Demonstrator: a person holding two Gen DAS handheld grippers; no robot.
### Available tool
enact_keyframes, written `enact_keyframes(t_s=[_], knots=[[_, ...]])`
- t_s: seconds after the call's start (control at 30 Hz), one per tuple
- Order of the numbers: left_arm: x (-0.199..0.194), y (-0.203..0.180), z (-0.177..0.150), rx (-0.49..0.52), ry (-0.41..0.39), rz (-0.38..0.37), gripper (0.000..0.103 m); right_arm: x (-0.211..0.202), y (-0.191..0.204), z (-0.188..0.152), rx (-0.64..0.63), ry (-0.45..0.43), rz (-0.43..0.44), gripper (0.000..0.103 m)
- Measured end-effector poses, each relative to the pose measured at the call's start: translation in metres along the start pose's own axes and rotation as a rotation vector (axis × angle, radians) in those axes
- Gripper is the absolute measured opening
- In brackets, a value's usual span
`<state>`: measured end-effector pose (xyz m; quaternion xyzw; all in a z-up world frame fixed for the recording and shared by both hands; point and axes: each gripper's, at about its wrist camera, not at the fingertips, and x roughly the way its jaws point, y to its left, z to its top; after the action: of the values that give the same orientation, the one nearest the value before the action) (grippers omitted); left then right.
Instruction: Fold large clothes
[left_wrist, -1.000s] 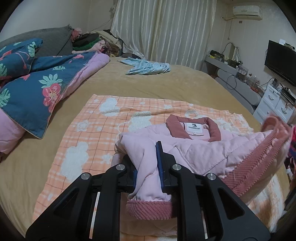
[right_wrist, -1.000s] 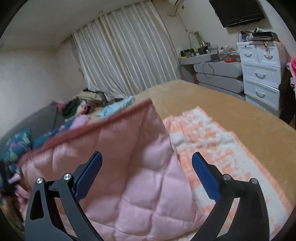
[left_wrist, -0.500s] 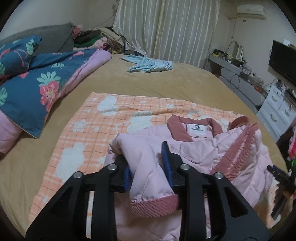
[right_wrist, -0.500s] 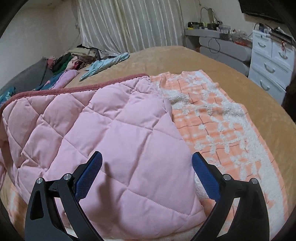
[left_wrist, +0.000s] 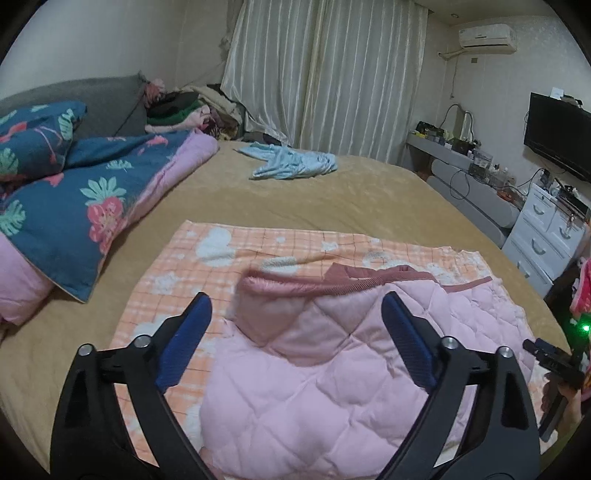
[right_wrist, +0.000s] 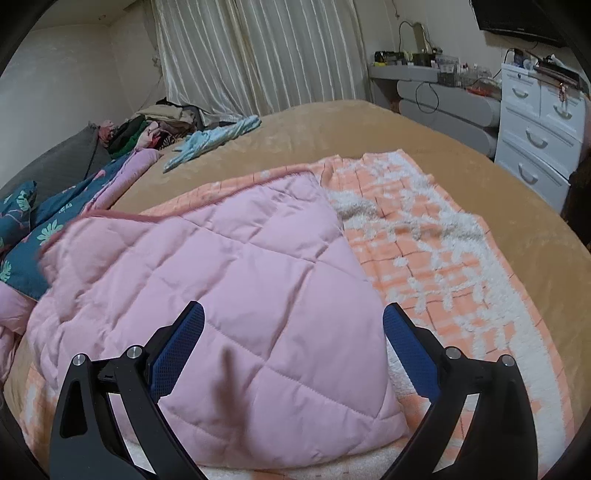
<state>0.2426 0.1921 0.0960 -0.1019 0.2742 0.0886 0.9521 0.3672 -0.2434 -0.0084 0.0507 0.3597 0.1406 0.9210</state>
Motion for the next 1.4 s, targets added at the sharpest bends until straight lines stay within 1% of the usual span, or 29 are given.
enact_keyframes(t_s=[0.03,0.07,0.2,0.33,0.53,0.6,0.63,0.67,0.7,0.73,0.77,0.87,0.93,1.0,1.03,1.07,1.1,1.13,1.17,1.2,1.23,1.27,1.3,1.4], knots=[[-0.003,0.0,-0.001,0.005,-0.005,0.008,0.092,-0.005,0.001,0.001,-0.002,-0.011,0.003,0.097],[-0.004,0.001,-0.001,0.008,-0.008,0.015,0.094,-0.01,0.002,0.002,-0.003,-0.021,0.004,0.097],[-0.007,0.005,-0.01,0.031,-0.004,0.047,0.094,-0.026,0.009,0.001,-0.026,-0.056,0.011,0.097],[-0.005,0.015,-0.021,0.025,0.02,0.059,0.094,-0.036,0.017,-0.004,-0.084,-0.081,-0.025,0.097],[0.006,0.036,-0.048,0.005,0.073,0.078,0.094,-0.034,0.018,-0.015,-0.13,-0.068,-0.048,0.097],[0.015,0.044,-0.062,-0.003,0.104,0.074,0.094,-0.028,0.016,-0.019,-0.151,-0.055,-0.074,0.097],[0.019,0.048,-0.068,-0.012,0.12,0.064,0.094,-0.025,0.015,-0.021,-0.161,-0.047,-0.089,0.097],[0.023,0.052,-0.075,-0.03,0.136,0.037,0.094,-0.02,0.012,-0.022,-0.168,-0.036,-0.104,0.097],[0.03,0.06,-0.083,-0.066,0.159,-0.013,0.094,-0.016,0.009,-0.023,-0.165,-0.026,-0.109,0.097],[0.035,0.064,-0.09,-0.09,0.173,-0.04,0.094,-0.01,0.003,-0.024,-0.147,-0.004,-0.112,0.097],[0.042,0.07,-0.099,-0.117,0.194,-0.059,0.094,-0.005,-0.002,-0.025,-0.128,0.012,-0.106,0.097],[0.059,0.079,-0.117,-0.176,0.233,-0.079,0.094,0.011,-0.017,-0.028,-0.041,0.068,-0.057,0.097],[0.069,0.081,-0.124,-0.205,0.247,-0.109,0.094,0.023,-0.024,-0.031,-0.006,0.104,-0.03,0.097],[0.074,0.078,-0.129,-0.213,0.257,-0.151,0.094,0.031,-0.027,-0.032,0.008,0.12,-0.004,0.097],[0.077,0.074,-0.131,-0.202,0.264,-0.152,0.092,0.033,-0.028,-0.032,0.014,0.119,0.008,0.097],[0.079,0.07,-0.132,-0.184,0.27,-0.135,0.076,0.033,-0.029,-0.032,0.021,0.115,0.018,0.097],[0.08,0.063,-0.133,-0.154,0.27,-0.13,0.065,0.034,-0.028,-0.031,0.029,0.11,0.032,0.092],[0.079,0.056,-0.132,-0.128,0.261,-0.123,0.049,0.035,-0.026,-0.03,0.028,0.106,0.055,0.084],[0.077,0.05,-0.131,-0.1,0.248,-0.106,0.034,0.035,-0.024,-0.03,0.02,0.096,0.06,0.072],[0.074,0.041,-0.129,-0.059,0.23,-0.09,0.028,0.034,-0.022,-0.028,0.009,0.084,0.047,0.055],[0.071,0.035,-0.125,-0.025,0.205,-0.07,0.02,0.033,-0.016,-0.026,-0.011,0.07,0.055,0.045],[0.069,0.033,-0.122,-0.014,0.193,-0.064,0.017,0.031,-0.011,-0.023,-0.026,0.05,0.053,0.032],[0.065,0.031,-0.116,-0.012,0.169,-0.063,0.016,0.028,-0.005,-0.021,-0.042,0.026,0.036,0.025],[0.067,0.037,-0.1,-0.025,0.139,-0.055,0.014,0.018,0.012,-0.007,-0.072,-0.047,-0.01,0.02]])
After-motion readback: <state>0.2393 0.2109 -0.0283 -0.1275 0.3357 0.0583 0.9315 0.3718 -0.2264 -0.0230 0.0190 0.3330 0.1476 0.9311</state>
